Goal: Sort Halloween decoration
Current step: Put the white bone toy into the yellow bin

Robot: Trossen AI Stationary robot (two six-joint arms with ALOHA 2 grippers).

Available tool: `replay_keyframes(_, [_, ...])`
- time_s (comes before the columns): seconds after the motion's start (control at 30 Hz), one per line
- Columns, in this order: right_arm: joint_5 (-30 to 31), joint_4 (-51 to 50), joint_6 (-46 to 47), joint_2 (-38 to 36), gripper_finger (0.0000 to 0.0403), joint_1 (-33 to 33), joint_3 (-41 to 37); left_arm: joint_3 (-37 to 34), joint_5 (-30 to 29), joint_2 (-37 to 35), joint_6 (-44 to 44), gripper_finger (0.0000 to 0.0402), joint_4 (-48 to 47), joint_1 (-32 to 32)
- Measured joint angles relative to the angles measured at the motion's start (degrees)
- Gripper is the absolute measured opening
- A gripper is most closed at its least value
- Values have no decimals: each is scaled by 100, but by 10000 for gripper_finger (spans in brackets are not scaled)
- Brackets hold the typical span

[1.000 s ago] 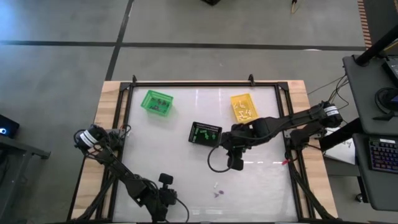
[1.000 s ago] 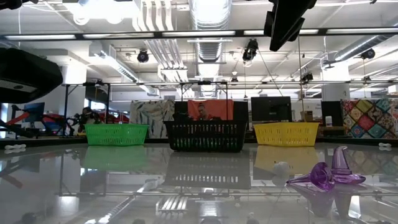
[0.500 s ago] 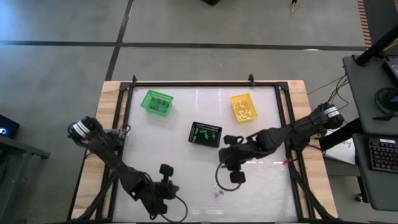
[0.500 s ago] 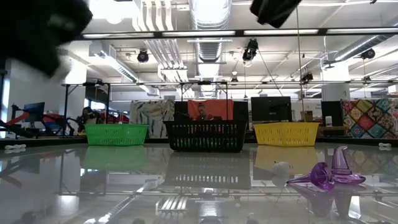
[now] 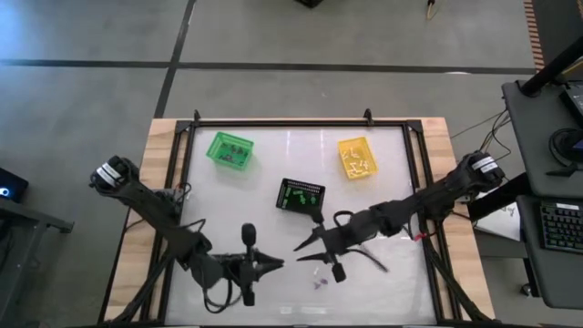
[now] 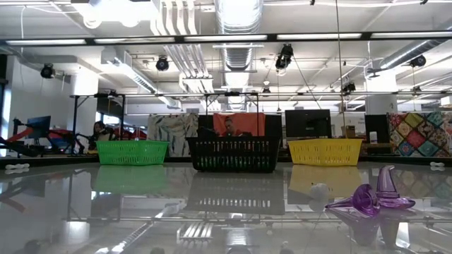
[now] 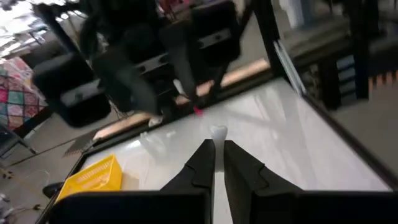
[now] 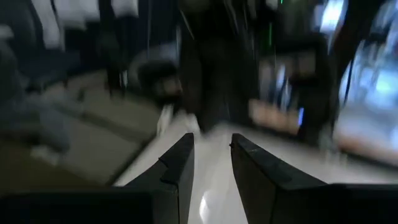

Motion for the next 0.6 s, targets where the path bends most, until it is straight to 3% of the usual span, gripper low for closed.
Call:
replay_keyframes(0.1, [-59,1439,-431,81,98,60,-338,-298,2,11,8,0,942,128])
replay_keyframes(0.2, [-60,2040,-558,212,98,73,-486,-517,2,104,117,0,1783,285])
replay_keyframes(0.6, [413,1731,-638,299,98,38,-311,-615,155,407,764,0,2688,540])
